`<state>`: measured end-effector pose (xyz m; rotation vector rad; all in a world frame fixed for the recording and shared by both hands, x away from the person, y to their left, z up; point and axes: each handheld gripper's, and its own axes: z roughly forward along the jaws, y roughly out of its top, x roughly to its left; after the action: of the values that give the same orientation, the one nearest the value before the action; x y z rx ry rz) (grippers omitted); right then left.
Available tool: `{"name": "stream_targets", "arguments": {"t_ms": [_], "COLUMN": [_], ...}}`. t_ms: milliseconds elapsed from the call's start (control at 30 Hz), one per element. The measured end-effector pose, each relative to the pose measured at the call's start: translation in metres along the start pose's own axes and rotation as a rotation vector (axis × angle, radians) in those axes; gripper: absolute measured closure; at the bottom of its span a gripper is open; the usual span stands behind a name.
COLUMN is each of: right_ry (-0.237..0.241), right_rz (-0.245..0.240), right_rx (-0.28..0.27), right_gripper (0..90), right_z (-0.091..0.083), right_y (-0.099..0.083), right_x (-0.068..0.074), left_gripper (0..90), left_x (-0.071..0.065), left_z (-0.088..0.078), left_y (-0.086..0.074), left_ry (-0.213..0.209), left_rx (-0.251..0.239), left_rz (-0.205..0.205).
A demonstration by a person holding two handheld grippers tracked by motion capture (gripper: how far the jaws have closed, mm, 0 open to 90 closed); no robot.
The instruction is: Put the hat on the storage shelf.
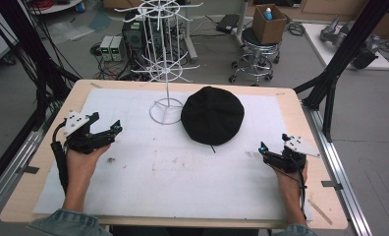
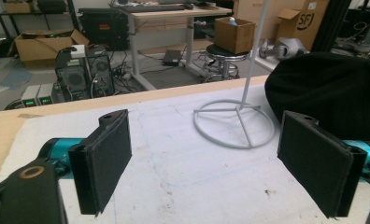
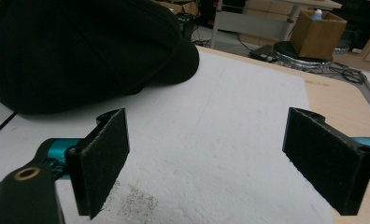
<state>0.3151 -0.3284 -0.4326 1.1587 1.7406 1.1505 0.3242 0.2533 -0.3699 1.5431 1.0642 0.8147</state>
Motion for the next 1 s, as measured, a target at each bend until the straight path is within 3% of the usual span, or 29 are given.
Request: {"name": "stream_targets", "arguments": {"t_ms": [367,500,667,1000], "right_ry": [0.045,0.091,0.123,0.152], "right_rz": [0.01,0.067,0.089,0.064], "right_rx": [-0.013,-0.058,-0.077,-0.123], "right_gripper": [13.7,13.5,13.3,13.0], "right_z": [0.004,0.004,0.006,0.016], "right_y": [0.01,0.018,0.03,0.056], "right_x": [0.005,0.005,0.002,0.0], "left_gripper": [17.8,17.8,17.8,17.8], "left_x": [-0.001,0.0,0.002,0.001], "left_z": [0.001,0.001,0.0,0.0], "left_y": [-0.003,-0.003,-0.003,-0.003], "left_ry": [-0.006,-0.003,0.0,-0.004], "left_rx": [0.0,0.001,-0.003,-0.006], "left_rz": [-0.006,-0.007,-0.014,-0.019]}}
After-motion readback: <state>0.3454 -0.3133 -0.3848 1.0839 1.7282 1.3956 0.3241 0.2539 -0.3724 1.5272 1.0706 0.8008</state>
